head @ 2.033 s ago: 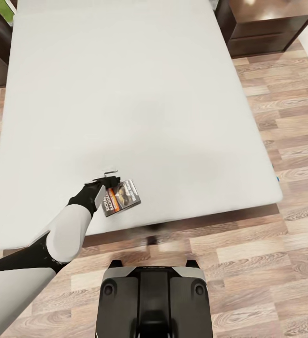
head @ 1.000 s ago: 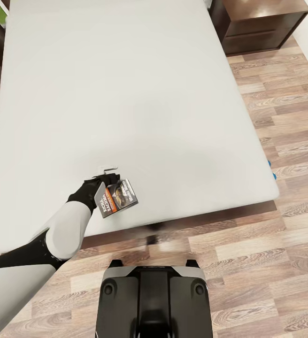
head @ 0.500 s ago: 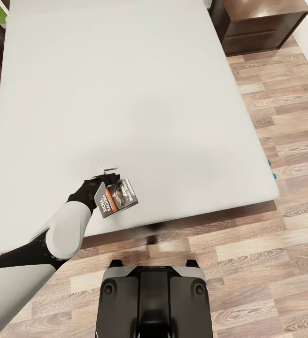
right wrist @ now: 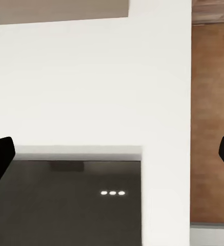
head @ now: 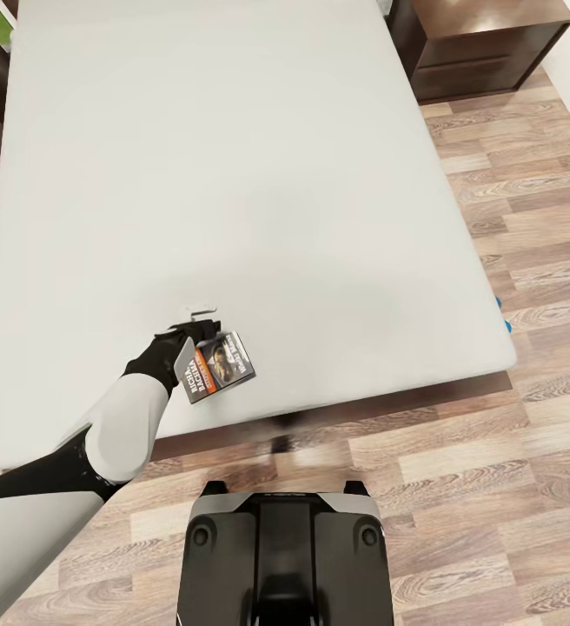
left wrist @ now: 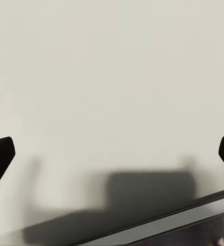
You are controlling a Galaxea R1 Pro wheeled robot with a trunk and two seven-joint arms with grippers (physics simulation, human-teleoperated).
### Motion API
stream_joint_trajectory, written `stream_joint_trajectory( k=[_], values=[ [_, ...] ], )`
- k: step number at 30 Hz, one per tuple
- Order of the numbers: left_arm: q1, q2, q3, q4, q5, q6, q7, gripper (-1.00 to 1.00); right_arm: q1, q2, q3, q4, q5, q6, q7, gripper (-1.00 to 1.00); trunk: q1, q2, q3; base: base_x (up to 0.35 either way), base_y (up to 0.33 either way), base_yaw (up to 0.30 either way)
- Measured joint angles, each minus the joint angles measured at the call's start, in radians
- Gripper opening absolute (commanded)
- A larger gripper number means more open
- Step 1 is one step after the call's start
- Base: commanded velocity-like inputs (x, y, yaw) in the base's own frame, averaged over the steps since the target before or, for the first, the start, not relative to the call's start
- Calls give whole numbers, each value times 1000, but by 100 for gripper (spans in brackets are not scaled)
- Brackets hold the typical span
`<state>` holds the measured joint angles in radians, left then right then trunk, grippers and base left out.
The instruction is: In the bedroom, move the book from the bed onto either nightstand, and place the two sandals side by side next to the bed.
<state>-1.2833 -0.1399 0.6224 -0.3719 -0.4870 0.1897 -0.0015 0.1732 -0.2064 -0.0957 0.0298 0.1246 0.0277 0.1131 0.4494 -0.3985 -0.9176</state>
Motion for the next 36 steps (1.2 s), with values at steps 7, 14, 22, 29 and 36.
stream_joint_trajectory(
  k=[7,14,22,29,36],
  values=[
    [1,0,0,-1,0,-14,0,100,0,0,0,0,0,0,0,100,0,0,0,0,0,0],
    [1,-1,0,0,1,-16,0,100,0,1,0,0,0,0,0,100,0,0,0,0,0,0],
    [1,-1,0,2,1,-16,-1,100,0,0,0,1,0,0,0,100,0,0,0,-3,0,0],
    [2,-1,0,4,1,-16,0,100,0,1,1,0,0,1,0,100,0,0,0,-50,0,0],
    [6,0,1,2,1,-21,0,100,0,1,1,0,0,1,0,100,0,0,0,-20,0,0]
  ],
)
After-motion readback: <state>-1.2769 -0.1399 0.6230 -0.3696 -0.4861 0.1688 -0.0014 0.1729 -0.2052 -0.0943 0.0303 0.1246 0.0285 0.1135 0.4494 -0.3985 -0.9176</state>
